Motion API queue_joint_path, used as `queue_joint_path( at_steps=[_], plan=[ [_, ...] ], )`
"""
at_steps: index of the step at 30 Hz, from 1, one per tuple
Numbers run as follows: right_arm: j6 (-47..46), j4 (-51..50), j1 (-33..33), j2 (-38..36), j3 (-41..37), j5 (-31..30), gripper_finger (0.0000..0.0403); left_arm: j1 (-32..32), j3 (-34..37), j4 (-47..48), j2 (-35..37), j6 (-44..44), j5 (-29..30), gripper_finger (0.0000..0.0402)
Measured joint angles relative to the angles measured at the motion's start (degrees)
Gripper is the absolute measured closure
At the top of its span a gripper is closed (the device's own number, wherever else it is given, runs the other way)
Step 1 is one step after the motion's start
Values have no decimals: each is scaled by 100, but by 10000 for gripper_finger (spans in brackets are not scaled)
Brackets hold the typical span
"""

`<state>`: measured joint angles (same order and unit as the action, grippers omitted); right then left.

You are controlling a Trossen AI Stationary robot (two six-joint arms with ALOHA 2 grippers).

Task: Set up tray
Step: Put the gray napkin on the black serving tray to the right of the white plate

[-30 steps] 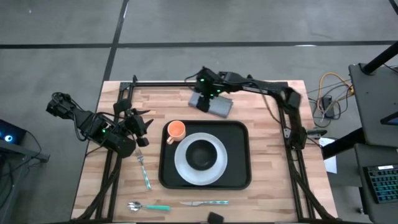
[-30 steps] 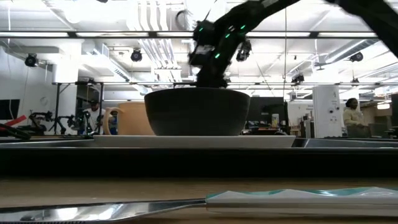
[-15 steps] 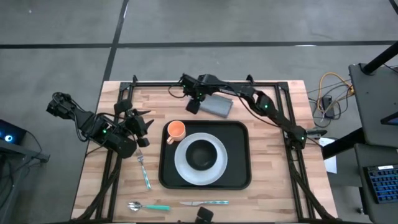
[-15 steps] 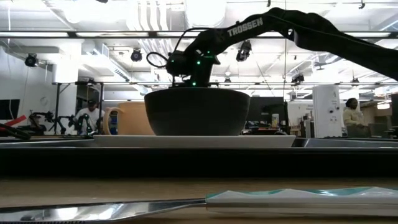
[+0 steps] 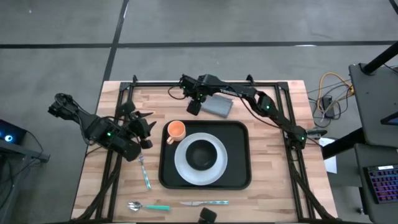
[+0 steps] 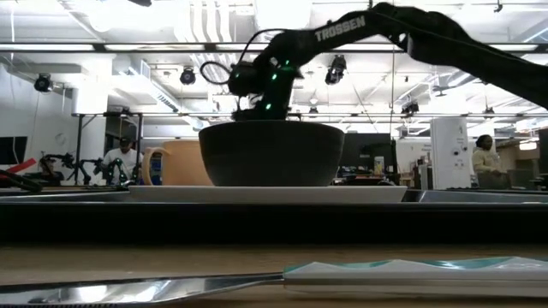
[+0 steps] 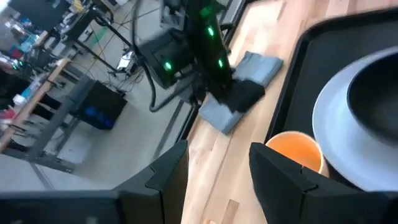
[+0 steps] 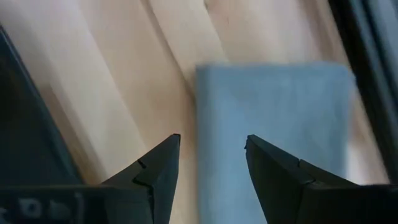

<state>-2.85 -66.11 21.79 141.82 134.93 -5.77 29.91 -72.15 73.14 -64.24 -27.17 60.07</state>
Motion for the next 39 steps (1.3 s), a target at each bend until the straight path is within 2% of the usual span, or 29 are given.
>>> queue_joint_path(
  at_steps=[4, 8, 11, 18, 21, 24, 29, 39],
  plan=[
    [-44, -713, 95, -475, -2, -385, 238, -360, 176, -11, -298, 417, 66, 251],
    [-214, -1552, 103, -1046, -46, -554, 243, -1185, 399, -146, -313, 908, 41, 251],
    [-241, -1955, 1, -1583, -132, -624, 243, -1980, 612, -845, -223, 1902, -632, 251],
    [-456, -2333, -319, -3283, -876, -623, 241, -3946, 1244, -3623, -121, 5386, -2877, 251],
    [-740, -2287, -523, -4120, -1436, -617, 243, -4614, 1430, -4236, -311, 6363, -3359, 251],
    [-963, -1974, -738, -4902, -2129, -624, 242, -5080, 1487, -4492, -615, 6859, -3406, 251],
    [-1294, -1356, -1106, -5954, -3352, -620, 243, -5439, 1483, -5140, -1314, 7456, -3467, 251],
    [-1816, -979, -1555, -7026, -5167, -609, 243, -5920, 1483, -6294, -2723, 8647, -3622, 252]
  ],
)
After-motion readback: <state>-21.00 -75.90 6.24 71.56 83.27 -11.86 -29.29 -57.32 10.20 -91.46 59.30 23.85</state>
